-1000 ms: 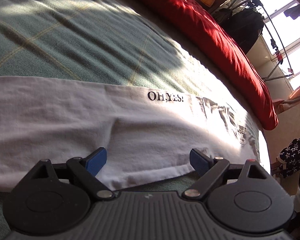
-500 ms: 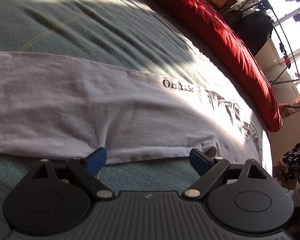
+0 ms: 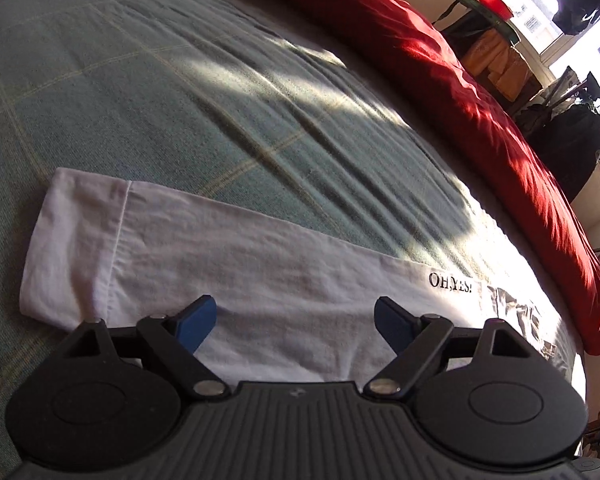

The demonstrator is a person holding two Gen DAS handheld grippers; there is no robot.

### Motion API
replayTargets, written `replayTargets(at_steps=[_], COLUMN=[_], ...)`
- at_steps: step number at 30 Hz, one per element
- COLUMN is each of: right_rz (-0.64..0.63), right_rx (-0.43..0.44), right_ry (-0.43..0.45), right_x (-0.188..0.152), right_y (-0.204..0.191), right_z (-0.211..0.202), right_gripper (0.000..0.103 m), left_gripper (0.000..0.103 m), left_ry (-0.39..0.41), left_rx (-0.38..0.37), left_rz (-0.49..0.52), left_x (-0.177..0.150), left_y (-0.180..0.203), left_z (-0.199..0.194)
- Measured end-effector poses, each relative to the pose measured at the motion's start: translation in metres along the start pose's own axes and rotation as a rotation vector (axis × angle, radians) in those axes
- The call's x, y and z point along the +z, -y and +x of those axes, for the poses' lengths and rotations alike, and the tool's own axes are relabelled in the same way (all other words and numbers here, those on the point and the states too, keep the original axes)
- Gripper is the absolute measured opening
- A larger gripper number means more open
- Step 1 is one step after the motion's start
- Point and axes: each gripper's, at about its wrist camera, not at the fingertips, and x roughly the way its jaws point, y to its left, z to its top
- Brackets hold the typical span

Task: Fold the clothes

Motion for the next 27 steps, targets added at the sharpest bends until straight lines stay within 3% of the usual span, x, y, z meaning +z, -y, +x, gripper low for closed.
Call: replayTargets(at_steps=[1, 2, 4, 12, 14, 17, 21, 27], right_rz=[-0.001, 0.001, 0.004, 0.004, -0.003, 0.0, -0.002, 0.007], right_rx=[0.001, 0.002, 0.004, 0.008, 0.005, 0.006, 0.0, 0.003], right_ry=[-0.004, -0.009, -0.017, -0.015, -0.015, -0.026, -0.031, -0.025], right_x=[0.001, 0.001, 0.003, 0.01, 0.011, 0.01, 0.01, 0.014], right_y=[0.0, 0.0, 0.0, -0.001, -0.002, -0.002, -0.001, -0.001], right_z=[0.001, 0.001, 0.002, 0.004, 0.004, 0.006, 0.006, 0.004], right_gripper=[0.103, 0.103, 0.103, 0.103, 0.103, 0.103, 0.103, 0.103], left_gripper=[0.084, 0.079, 0.079, 0.079, 0.078, 0.067, 0.065, 0.064], left_ry=[-0.013, -0.012, -0.01, 0.081, 0.078, 0.072, 0.064, 0.072], left_rx=[0.041, 0.052, 0.067, 0.093, 0.097, 0.103, 0.11, 0.037], left_rz=[0.0, 0.016, 0.04, -0.08, -0.097, -0.123, -0.156, -0.328], left_x=[-0.001, -0.002, -0.004, 0.005, 0.005, 0.006, 0.007, -0.005], left_y=[-0.004, -0.003, -0.002, -0.033, -0.039, -0.048, -0.059, -0.071], left_z=[0.002, -0.001, -0.007, -0.036, -0.037, -0.039, -0.042, -0.057])
